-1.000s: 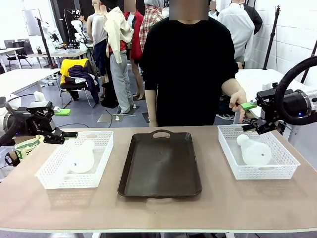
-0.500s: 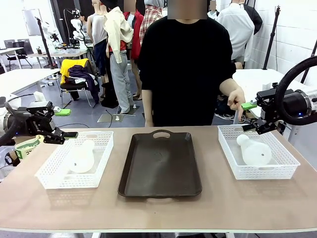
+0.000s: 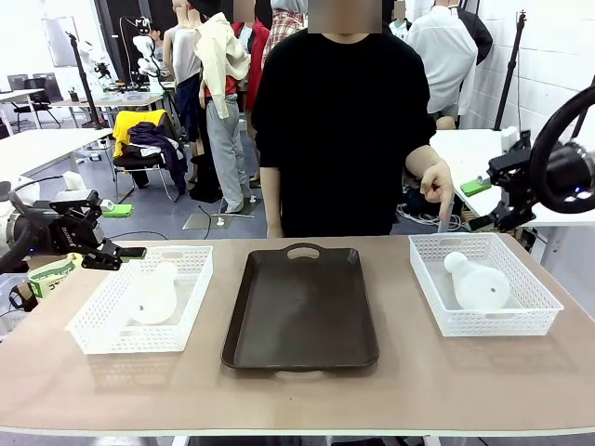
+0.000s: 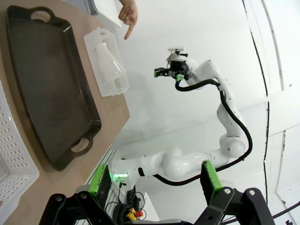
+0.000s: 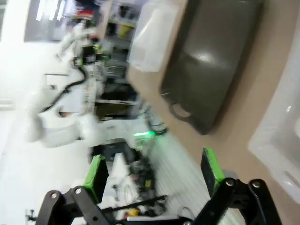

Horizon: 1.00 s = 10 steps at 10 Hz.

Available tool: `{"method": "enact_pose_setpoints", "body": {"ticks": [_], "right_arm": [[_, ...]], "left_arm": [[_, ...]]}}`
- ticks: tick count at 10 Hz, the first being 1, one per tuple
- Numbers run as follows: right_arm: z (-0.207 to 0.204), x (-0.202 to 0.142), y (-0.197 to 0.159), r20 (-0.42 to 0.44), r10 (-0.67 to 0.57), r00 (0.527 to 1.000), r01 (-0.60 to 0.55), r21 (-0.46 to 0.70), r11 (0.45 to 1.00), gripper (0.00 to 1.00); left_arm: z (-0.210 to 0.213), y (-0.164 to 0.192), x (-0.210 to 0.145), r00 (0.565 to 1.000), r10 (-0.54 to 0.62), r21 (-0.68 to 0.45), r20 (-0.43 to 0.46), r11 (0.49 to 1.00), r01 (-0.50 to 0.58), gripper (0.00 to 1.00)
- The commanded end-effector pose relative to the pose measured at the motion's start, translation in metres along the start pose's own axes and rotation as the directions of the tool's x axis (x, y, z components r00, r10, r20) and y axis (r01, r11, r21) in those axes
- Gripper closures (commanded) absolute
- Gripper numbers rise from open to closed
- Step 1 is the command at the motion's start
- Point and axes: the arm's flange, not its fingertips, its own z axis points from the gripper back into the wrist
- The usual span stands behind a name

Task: Prepare the laboratory tools.
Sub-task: Pick up the Big flask that the person points to.

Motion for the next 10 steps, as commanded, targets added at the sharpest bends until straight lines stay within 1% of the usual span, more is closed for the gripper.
{"method": "enact_pose_setpoints", "body": {"ticks": [1,2,3,4,5,6,7,9,10], "right_arm": [[-0.002,0.023,0.023,0.049,0.05,0.998,-0.032,-0.316,0.948,0.0],[-0.008,0.039,0.031,0.049,0.076,0.996,-0.046,-0.452,0.891,0.0],[-0.022,0.054,0.034,0.024,0.085,0.996,-0.056,-0.581,0.812,0.0],[-0.039,0.073,0.029,-0.025,0.073,0.997,-0.072,-0.65,0.756,0.0],[-0.051,0.083,0.022,-0.021,0.075,0.997,-0.067,-0.712,0.699,0.0],[-0.065,0.089,0.015,-0.015,0.082,0.997,-0.062,-0.784,0.618,0.0],[-0.077,0.095,0.004,-0.017,0.046,0.999,-0.039,-0.829,0.558,0.0],[-0.093,0.106,-0.022,0.005,0.0,1.0,0.005,-0.882,0.471,0.0],[-0.097,0.112,-0.034,0.016,-0.03,0.999,0.028,-0.882,0.47,0.0]], "left_arm": [[0.001,0.0,-0.001,1.0,0.001,-0.008,0.003,1.0,-0.001,0.0],[0.001,0.0,-0.001,1.0,0.001,-0.008,0.003,1.0,-0.001,0.0],[0.001,0.0,-0.001,1.0,0.001,-0.008,0.003,1.0,-0.001,0.0],[0.001,0.0,-0.001,1.0,0.001,-0.008,0.003,1.0,-0.001,0.0],[0.001,0.0,-0.001,1.0,0.001,-0.008,0.003,1.0,-0.001,0.0],[0.001,0.0,-0.001,1.0,0.001,-0.008,0.003,1.0,-0.001,0.0],[0.001,0.0,-0.001,1.0,0.001,-0.008,0.003,1.0,-0.001,0.0],[0.001,0.0,-0.001,1.0,0.001,-0.008,0.003,1.0,-0.001,0.0],[0.001,0.0,-0.001,1.0,0.001,-0.008,0.003,1.0,-0.001,0.0]]}}
